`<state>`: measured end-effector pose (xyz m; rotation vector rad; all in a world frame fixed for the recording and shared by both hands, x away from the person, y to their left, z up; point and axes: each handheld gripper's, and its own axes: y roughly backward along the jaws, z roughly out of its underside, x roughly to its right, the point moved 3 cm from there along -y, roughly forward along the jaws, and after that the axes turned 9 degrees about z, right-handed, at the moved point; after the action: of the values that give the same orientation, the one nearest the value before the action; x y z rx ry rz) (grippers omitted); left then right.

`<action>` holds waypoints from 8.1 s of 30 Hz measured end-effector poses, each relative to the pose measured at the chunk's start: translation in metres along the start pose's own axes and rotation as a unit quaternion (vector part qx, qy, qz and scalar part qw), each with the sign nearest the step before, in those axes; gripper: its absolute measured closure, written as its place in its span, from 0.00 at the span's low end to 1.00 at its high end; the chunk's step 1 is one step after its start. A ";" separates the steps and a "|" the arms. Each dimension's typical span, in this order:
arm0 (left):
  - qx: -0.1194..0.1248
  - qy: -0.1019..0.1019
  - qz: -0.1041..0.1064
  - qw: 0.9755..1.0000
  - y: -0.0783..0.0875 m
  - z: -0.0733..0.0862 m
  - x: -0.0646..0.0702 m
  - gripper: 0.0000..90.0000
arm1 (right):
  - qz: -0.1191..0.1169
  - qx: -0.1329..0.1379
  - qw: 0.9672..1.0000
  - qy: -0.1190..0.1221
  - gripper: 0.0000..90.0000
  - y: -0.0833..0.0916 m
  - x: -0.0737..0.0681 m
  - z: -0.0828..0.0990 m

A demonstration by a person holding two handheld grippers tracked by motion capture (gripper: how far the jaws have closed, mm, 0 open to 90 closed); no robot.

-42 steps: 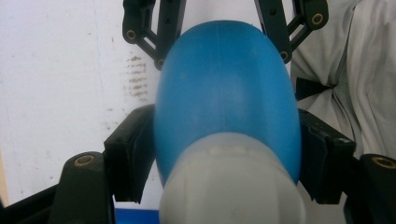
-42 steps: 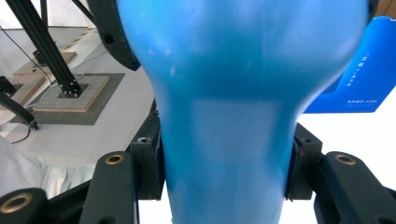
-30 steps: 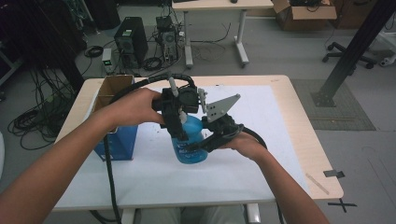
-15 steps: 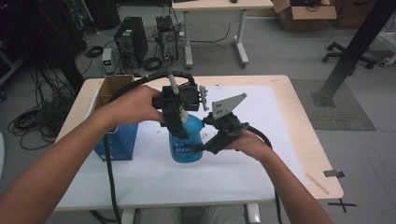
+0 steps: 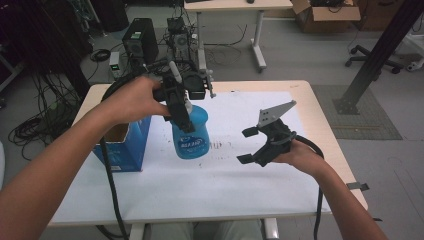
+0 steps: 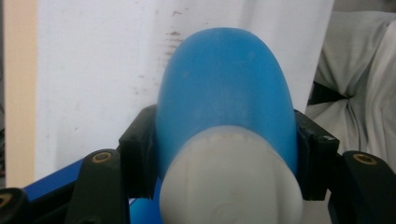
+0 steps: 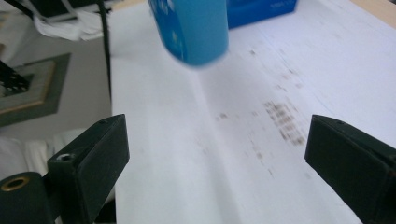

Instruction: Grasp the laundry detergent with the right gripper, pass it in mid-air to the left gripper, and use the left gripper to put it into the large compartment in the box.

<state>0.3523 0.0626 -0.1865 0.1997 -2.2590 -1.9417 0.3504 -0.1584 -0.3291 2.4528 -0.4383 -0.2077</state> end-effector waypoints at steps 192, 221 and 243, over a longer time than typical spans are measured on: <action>0.134 0.497 -0.103 0.851 0.004 0.177 -0.089 0.13 | 0.152 -0.136 0.979 -0.011 0.08 0.093 0.035 0.047; 0.138 0.324 -0.081 0.933 0.047 0.053 -0.073 0.07 | 0.164 -0.140 0.976 -0.016 0.07 0.108 0.027 0.037; 0.096 0.199 -0.045 0.974 0.003 -0.001 -0.069 0.08 | 0.163 -0.155 0.974 -0.020 0.07 0.100 0.027 0.039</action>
<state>0.4204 0.0761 -0.1852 0.6624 -2.1882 -1.5441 0.3397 -0.2644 -0.2999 2.0403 -0.7578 -0.1717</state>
